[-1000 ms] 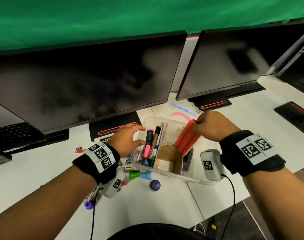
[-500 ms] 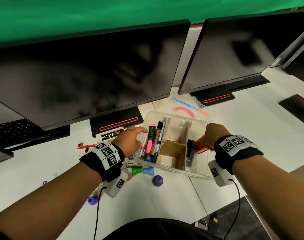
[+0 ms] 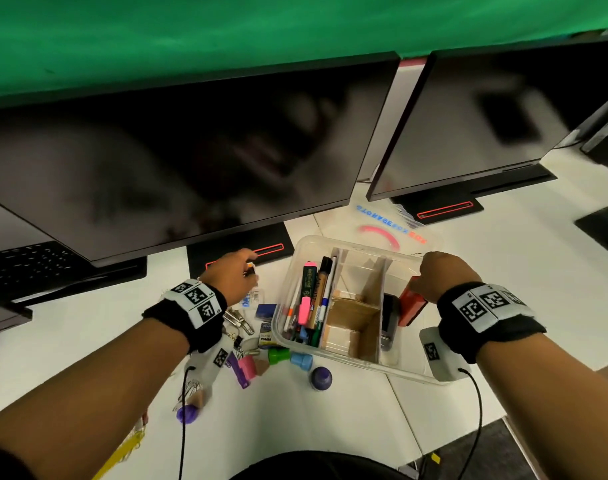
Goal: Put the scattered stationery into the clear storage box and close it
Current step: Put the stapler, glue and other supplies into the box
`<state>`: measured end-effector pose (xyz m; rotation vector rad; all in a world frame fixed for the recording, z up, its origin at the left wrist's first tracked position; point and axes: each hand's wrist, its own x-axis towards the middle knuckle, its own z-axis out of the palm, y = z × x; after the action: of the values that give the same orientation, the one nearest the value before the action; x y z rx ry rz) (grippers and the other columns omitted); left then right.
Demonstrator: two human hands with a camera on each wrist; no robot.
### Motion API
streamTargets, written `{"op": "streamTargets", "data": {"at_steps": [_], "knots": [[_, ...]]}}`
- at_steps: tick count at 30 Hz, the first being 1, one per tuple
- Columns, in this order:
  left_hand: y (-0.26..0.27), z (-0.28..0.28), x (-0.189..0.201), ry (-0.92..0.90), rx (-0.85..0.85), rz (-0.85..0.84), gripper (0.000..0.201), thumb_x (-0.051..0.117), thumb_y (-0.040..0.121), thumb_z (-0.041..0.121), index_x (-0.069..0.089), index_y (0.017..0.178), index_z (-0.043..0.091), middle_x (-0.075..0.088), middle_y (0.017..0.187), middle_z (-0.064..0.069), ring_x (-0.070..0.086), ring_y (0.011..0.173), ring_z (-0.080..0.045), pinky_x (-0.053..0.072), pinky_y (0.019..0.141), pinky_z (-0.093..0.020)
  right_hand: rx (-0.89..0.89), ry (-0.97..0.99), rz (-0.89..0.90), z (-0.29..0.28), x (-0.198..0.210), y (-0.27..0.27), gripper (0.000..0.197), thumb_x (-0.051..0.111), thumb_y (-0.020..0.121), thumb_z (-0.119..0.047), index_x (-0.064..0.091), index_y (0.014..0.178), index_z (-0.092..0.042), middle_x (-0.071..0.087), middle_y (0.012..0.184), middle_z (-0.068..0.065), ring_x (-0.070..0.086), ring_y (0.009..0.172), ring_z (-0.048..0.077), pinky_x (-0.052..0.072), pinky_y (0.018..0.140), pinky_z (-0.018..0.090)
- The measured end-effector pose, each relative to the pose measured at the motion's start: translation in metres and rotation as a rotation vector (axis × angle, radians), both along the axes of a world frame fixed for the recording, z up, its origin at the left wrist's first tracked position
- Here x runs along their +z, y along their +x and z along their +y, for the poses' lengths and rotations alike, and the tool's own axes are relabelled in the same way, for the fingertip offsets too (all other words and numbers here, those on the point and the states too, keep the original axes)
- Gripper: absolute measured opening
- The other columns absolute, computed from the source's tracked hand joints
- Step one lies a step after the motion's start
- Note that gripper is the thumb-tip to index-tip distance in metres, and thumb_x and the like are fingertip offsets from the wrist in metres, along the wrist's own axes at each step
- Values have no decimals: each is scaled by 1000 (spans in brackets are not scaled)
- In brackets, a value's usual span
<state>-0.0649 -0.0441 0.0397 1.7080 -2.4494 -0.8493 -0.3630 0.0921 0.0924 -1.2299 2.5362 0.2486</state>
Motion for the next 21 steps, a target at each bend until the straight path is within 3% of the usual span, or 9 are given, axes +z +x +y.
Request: {"op": "streamTargets", "data": {"at_steps": [3,5,8,11,13,17,21], "knots": [[6,-19,-17,-22,-26,-213,52,66,81,22,48,130,21,54,125,-8,54,115,-27,46,97,-34,-18,23,75,4,-1,-1,41,62,81,-36,53,115,-15,53,118,12,48,110,33,45,87,38],[5,-26,-27,-22,-63,-281,57,66,79,20,45,132,20,54,126,-9,52,118,-27,45,99,-36,-60,-7,45,6,-1,-1,46,61,83,-29,49,125,-15,47,123,13,46,115,34,46,91,40],[-1,-29,-39,-36,-123,-352,61,65,81,15,39,136,18,52,131,-10,49,121,-29,44,100,-37,-79,0,-78,11,-2,-3,45,56,88,-20,46,131,-10,49,130,14,51,117,30,44,96,34],[-3,-31,-50,-54,-138,-405,63,63,81,12,36,138,18,48,134,-12,49,122,-31,45,101,-41,-81,0,-116,19,-1,-5,53,57,89,-18,39,138,-9,46,140,10,44,129,25,36,106,30],[-1,-30,-56,-72,-123,-438,60,61,83,14,37,138,18,46,134,-12,48,122,-32,45,100,-44,-61,9,-101,22,0,-5,56,57,89,-18,36,140,-9,45,142,9,43,131,24,34,107,29],[4,-28,-58,-44,-86,-455,54,62,82,19,43,132,20,45,130,-10,51,118,-32,43,98,-47,-30,48,-72,23,1,-2,51,57,87,-18,40,135,-9,46,137,9,48,125,24,39,102,27],[10,-27,-45,-44,17,-309,55,67,78,24,46,129,19,49,121,-12,54,111,-33,47,95,-44,11,40,-86,19,1,2,53,58,87,-21,40,135,-8,45,138,9,45,127,24,38,103,27]]}}
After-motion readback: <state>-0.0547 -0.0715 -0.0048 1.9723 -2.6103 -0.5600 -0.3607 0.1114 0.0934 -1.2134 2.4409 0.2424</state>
